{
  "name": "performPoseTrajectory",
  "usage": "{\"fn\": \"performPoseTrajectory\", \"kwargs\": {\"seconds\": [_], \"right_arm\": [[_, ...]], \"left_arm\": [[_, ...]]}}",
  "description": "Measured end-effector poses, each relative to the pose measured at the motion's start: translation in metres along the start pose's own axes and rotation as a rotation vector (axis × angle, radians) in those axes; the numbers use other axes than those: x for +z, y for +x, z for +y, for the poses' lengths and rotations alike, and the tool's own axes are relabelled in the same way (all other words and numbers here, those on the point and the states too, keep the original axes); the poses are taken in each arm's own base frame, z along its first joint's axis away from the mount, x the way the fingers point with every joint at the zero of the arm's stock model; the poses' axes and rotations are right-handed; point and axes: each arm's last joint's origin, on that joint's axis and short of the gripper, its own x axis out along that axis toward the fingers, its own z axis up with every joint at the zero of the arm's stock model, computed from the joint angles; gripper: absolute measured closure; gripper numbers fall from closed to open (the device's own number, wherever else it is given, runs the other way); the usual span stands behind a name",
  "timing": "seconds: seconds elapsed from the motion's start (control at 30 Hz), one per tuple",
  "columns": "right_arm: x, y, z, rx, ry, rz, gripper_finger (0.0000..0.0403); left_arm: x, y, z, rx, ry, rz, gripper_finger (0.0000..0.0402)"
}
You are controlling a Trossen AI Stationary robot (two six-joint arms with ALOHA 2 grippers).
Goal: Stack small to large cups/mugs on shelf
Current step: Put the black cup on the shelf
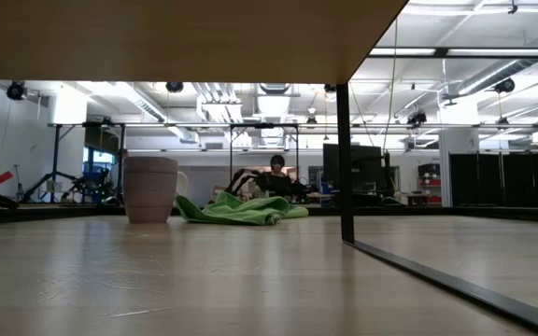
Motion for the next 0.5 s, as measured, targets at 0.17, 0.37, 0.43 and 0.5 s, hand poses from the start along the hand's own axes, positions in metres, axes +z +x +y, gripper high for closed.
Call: {"fn": "performPoseTrajectory", "kwargs": {"seconds": [0.17,0.37,0.43,0.5], "right_arm": [[0.0000,0.0000,0.0002,0.001,0.000,0.001,0.0361],[0.0025,0.0008,0.0047,0.008,-0.011,-0.008,0.0376],[0.0054,0.0011,0.0066,0.007,-0.014,-0.030,0.0382],[0.0078,0.0013,0.0074,0.004,-0.010,-0.049,0.0386]], "left_arm": [[-0.0014,0.0007,0.0010,0.004,0.001,0.004,0.0402],[-0.0010,0.0009,0.0015,0.005,0.001,0.003,0.0402],[-0.0010,0.0009,0.0015,0.005,0.001,0.003,0.0402],[-0.0010,0.0009,0.0015,0.005,0.001,0.003,0.0402]]}}
